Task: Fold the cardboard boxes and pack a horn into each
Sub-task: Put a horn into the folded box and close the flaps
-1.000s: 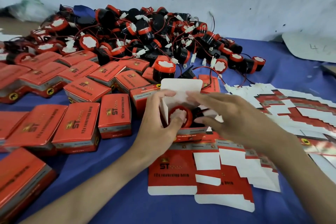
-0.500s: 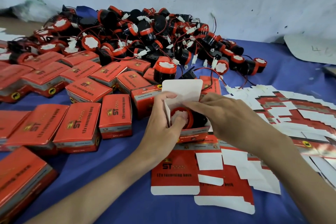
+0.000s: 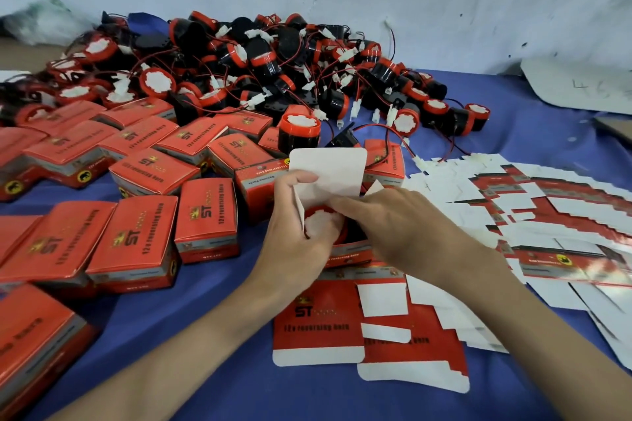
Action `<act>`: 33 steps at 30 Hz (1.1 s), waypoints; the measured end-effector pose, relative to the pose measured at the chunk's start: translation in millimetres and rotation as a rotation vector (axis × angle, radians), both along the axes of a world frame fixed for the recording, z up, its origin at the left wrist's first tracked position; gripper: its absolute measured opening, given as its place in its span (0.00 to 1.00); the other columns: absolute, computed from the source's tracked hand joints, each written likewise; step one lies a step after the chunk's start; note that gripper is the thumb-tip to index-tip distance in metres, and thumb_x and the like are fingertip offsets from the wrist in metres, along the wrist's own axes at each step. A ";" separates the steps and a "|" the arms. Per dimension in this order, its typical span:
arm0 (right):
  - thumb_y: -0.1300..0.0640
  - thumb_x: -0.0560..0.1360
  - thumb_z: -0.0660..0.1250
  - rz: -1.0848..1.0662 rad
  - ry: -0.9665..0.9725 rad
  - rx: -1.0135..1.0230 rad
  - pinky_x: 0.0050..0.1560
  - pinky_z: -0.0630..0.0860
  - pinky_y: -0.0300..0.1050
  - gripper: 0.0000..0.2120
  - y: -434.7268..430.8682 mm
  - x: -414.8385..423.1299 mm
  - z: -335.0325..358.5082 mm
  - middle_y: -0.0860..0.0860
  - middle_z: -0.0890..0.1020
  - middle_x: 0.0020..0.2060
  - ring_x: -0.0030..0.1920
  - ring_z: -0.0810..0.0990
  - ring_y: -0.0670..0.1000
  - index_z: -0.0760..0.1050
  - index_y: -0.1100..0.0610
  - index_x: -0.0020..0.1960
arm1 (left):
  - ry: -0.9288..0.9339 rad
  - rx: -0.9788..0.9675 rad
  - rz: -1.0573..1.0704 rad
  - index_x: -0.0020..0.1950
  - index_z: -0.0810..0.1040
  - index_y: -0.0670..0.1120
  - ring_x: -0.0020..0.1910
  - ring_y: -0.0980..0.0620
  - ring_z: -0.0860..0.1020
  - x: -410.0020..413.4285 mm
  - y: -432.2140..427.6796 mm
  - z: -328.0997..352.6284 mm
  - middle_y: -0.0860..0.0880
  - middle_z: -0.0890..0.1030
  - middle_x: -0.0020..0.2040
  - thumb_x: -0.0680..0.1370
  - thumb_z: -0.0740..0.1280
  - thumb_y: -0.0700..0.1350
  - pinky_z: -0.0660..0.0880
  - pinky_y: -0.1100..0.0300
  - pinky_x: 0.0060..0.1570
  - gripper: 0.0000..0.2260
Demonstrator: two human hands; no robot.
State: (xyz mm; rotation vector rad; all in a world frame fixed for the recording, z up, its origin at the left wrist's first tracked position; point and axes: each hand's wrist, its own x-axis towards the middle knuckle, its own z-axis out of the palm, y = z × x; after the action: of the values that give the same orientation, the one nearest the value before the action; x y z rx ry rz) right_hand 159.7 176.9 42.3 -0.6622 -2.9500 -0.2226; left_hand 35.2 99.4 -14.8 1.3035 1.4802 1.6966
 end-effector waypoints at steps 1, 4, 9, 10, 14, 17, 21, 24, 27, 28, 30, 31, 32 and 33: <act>0.64 0.77 0.61 -0.013 -0.002 -0.073 0.44 0.71 0.44 0.24 0.9 3.8 4.8 0.49 0.78 0.59 0.57 0.76 0.53 0.67 0.50 0.71 | 0.009 -0.007 0.007 0.57 0.64 0.58 0.51 0.64 0.76 0.1 0.9 -0.7 0.59 0.74 0.52 0.75 0.70 0.38 0.75 0.69 0.46 0.21; 0.59 0.77 0.66 -0.064 0.076 -0.101 0.55 0.75 0.50 0.17 -3.4 17.9 26.9 0.49 0.74 0.63 0.63 0.72 0.52 0.74 0.50 0.65 | 0.015 -0.046 0.022 0.55 0.63 0.61 0.52 0.61 0.76 -2.8 3.5 -0.5 0.60 0.74 0.53 0.72 0.74 0.42 0.77 0.62 0.50 0.24; 0.46 0.75 0.65 -0.271 -0.016 -0.038 0.39 0.71 0.44 0.05 -12.4 32.6 65.1 0.44 0.75 0.37 0.43 0.77 0.53 0.78 0.43 0.50 | 0.058 -0.083 0.050 0.54 0.61 0.62 0.55 0.59 0.75 -3.4 3.4 0.2 0.62 0.71 0.53 0.70 0.76 0.45 0.75 0.61 0.52 0.27; 0.47 0.75 0.66 -0.229 0.074 -0.089 0.40 0.74 0.45 0.05 -12.6 29.7 68.9 0.45 0.77 0.34 0.41 0.78 0.53 0.80 0.45 0.46 | 0.056 -0.085 0.044 0.54 0.61 0.62 0.56 0.57 0.75 -3.3 3.0 0.4 0.62 0.72 0.53 0.69 0.76 0.44 0.75 0.58 0.54 0.27; 0.54 0.74 0.69 -0.138 0.407 -0.262 0.49 0.75 0.49 0.08 -11.8 2.4 59.9 0.47 0.83 0.32 0.39 0.82 0.53 0.82 0.57 0.42 | 0.062 -0.105 0.033 0.54 0.61 0.64 0.58 0.56 0.75 -2.9 -0.3 1.6 0.63 0.70 0.55 0.68 0.77 0.45 0.77 0.51 0.56 0.29; 0.56 0.77 0.66 -0.085 0.450 -0.245 0.49 0.72 0.48 0.06 -10.0 -18.1 38.9 0.52 0.84 0.38 0.42 0.81 0.54 0.80 0.59 0.47 | 0.056 -0.076 0.008 0.56 0.61 0.62 0.56 0.60 0.76 -3.9 0.3 -0.1 0.60 0.72 0.57 0.68 0.77 0.44 0.77 0.58 0.54 0.29; 0.60 0.78 0.60 0.078 0.176 -0.114 0.42 0.73 0.52 0.07 -16.9 -30.5 12.8 0.55 0.81 0.48 0.46 0.78 0.59 0.76 0.59 0.51 | 0.135 -0.030 -0.010 0.56 0.61 0.60 0.54 0.61 0.76 -7.7 1.0 -2.8 0.57 0.73 0.55 0.66 0.75 0.41 0.73 0.69 0.49 0.30; 0.57 0.77 0.59 0.164 0.111 -0.179 0.37 0.65 0.46 0.07 -16.8 -26.3 11.7 0.52 0.81 0.46 0.44 0.78 0.55 0.70 0.53 0.40 | 0.169 -0.008 -0.018 0.57 0.61 0.59 0.54 0.64 0.75 -6.8 0.5 -2.6 0.58 0.73 0.55 0.64 0.69 0.42 0.70 0.74 0.49 0.27; 0.54 0.80 0.57 0.162 -0.030 -0.268 0.49 0.69 0.49 0.11 -8.0 -25.5 12.9 0.51 0.78 0.49 0.52 0.75 0.51 0.75 0.55 0.45 | 0.163 0.011 -0.031 0.57 0.61 0.58 0.54 0.64 0.75 -6.4 0.0 -3.5 0.56 0.74 0.55 0.65 0.69 0.43 0.71 0.73 0.49 0.26; 0.54 0.80 0.57 0.171 -0.047 -0.285 0.51 0.70 0.50 0.11 -4.6 -26.3 13.3 0.51 0.77 0.50 0.53 0.75 0.50 0.77 0.55 0.48 | 0.155 0.013 -0.032 0.57 0.62 0.58 0.54 0.64 0.75 -6.9 0.6 -4.1 0.57 0.74 0.55 0.66 0.71 0.42 0.72 0.73 0.49 0.27; 0.53 0.79 0.62 0.144 0.007 -0.370 0.51 0.71 0.51 0.09 0.5 -27.2 14.8 0.49 0.76 0.48 0.50 0.73 0.47 0.81 0.53 0.48 | 0.122 -0.003 -0.045 0.56 0.62 0.60 0.54 0.65 0.75 -8.0 1.8 -4.6 0.58 0.73 0.55 0.68 0.75 0.39 0.72 0.73 0.48 0.29; 0.53 0.77 0.65 0.128 0.075 -0.417 0.50 0.71 0.51 0.08 1.3 -26.7 15.5 0.48 0.75 0.46 0.48 0.72 0.44 0.82 0.53 0.47 | 0.096 -0.015 -0.059 0.56 0.61 0.61 0.54 0.66 0.75 -8.3 1.9 -4.4 0.59 0.72 0.55 0.69 0.75 0.37 0.73 0.73 0.47 0.29; 0.53 0.76 0.68 0.117 0.140 -0.441 0.48 0.71 0.51 0.06 1.7 -25.8 15.2 0.46 0.75 0.45 0.45 0.71 0.43 0.83 0.52 0.46 | 0.075 -0.022 -0.075 0.56 0.61 0.61 0.53 0.68 0.75 -8.5 1.8 -4.2 0.60 0.72 0.54 0.70 0.74 0.36 0.73 0.73 0.47 0.29; 0.52 0.75 0.68 0.104 0.171 -0.439 0.47 0.71 0.51 0.06 1.1 -25.1 14.8 0.46 0.75 0.44 0.44 0.71 0.43 0.84 0.51 0.45 | 0.059 -0.027 -0.089 0.56 0.62 0.61 0.53 0.69 0.75 -8.8 1.2 -3.8 0.60 0.72 0.54 0.70 0.73 0.35 0.73 0.74 0.46 0.29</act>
State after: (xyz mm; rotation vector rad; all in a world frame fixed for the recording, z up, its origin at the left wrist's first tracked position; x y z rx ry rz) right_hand 134.6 177.9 57.2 -0.5343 -2.8687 0.4791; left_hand 26.4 100.6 -18.6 1.3950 1.4511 1.5888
